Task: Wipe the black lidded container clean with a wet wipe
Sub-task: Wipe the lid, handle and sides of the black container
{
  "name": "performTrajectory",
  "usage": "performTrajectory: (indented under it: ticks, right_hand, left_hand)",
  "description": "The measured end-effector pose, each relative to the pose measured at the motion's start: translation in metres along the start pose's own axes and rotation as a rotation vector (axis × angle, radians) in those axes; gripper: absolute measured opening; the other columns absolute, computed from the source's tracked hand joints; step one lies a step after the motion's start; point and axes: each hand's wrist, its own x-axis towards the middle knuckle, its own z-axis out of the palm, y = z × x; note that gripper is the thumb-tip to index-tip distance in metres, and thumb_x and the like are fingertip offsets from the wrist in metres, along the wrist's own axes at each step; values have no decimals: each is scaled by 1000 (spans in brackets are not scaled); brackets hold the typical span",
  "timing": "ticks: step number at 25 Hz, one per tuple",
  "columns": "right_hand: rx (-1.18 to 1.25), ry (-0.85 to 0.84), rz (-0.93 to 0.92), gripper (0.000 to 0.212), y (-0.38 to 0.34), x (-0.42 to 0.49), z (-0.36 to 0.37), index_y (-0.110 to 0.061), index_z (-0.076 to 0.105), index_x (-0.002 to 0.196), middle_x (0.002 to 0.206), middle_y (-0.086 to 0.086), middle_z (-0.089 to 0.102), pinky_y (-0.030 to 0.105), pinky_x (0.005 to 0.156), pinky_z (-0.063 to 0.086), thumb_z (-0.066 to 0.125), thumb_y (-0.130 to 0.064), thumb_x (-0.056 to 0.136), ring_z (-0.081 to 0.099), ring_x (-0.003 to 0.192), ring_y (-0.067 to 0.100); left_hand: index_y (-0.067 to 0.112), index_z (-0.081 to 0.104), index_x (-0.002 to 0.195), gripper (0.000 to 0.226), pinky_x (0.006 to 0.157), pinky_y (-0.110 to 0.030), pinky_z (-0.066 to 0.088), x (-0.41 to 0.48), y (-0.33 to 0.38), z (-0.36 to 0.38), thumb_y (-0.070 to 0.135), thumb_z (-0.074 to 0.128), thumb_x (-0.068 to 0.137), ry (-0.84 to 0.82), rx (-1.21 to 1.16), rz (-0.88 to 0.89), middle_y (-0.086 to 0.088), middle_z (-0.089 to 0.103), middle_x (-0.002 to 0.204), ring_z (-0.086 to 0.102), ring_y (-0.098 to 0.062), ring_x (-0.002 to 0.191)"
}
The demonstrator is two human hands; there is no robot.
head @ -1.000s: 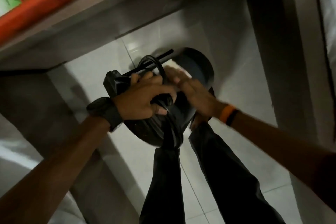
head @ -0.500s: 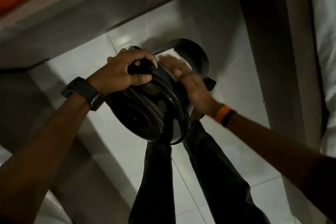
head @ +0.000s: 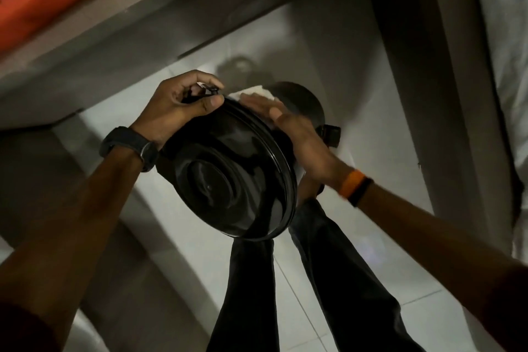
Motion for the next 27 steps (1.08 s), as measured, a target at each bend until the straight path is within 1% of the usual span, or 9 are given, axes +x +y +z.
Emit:
performTrajectory:
  ticks: [3,5,7,11,13,16,19,22,27]
  right_hand:
    - [91,121,91,47,18,-10,-7,-41,45,152,162,-14,44,40,129,26,27,-49,109,36,154,8]
    - [193,313,278,52,39,0,-24,-28,37,158,164,1,41,48,129,29,29,-47,110,38,153,20]
    - [170,334,341,56,47,16,-33,-28,30,161,166,1,37,48,130,26,27,-51,109,35,155,22]
    - [98,210,278,54,46,27,-33,-24,14,164,172,1,22,31,132,21,21,-40,113,28,157,12]
    - [122,248,277,41,41,20,-38,-23,34,155,153,-4,49,4,108,39,26,-25,115,52,126,-15]
    - [325,293,253,29,39,-6,-27,-21,61,108,101,-9,72,17,88,53,34,-15,112,69,88,-11]
    - [330,265,134,33,24,-51,14,-33,65,130,138,-2,68,42,117,44,43,-41,106,61,134,18]
    - [-11,71,-154,51,32,-51,27,-29,33,159,171,-4,28,49,133,14,32,-42,110,19,162,18]
    - [135,446,215,57,39,-9,-5,-17,33,160,170,5,31,50,131,21,36,-38,107,25,160,23]
  left_hand:
    - [17,58,107,31,76,-25,42,0,-4,8,34,74,87,135,1,-23,-2,47,76,47,-9,72]
    - [25,53,106,33,88,-39,41,-6,-3,28,46,68,86,442,219,-31,8,50,93,50,-14,92]
    - [24,58,110,32,96,-47,41,-21,8,68,47,61,90,613,496,174,2,54,112,51,-23,110]
    - [25,74,101,28,103,-43,39,-43,15,142,37,49,96,109,975,809,0,72,110,64,-25,112]
    - [23,72,93,27,99,-43,37,-21,27,146,39,50,95,86,1085,771,0,72,102,64,-24,108]
    - [15,69,83,31,95,-44,44,6,49,133,38,50,91,68,1099,633,-7,67,91,60,-29,99]
    - [13,55,61,30,77,-39,44,9,54,100,32,52,85,159,882,476,-8,54,72,56,-29,81]
    - [13,43,52,36,72,-38,38,-1,44,67,26,55,83,213,734,319,2,41,58,40,-14,62]
    - [-7,45,51,38,57,-34,36,-5,20,52,11,58,81,321,432,168,-18,42,52,37,-30,51]
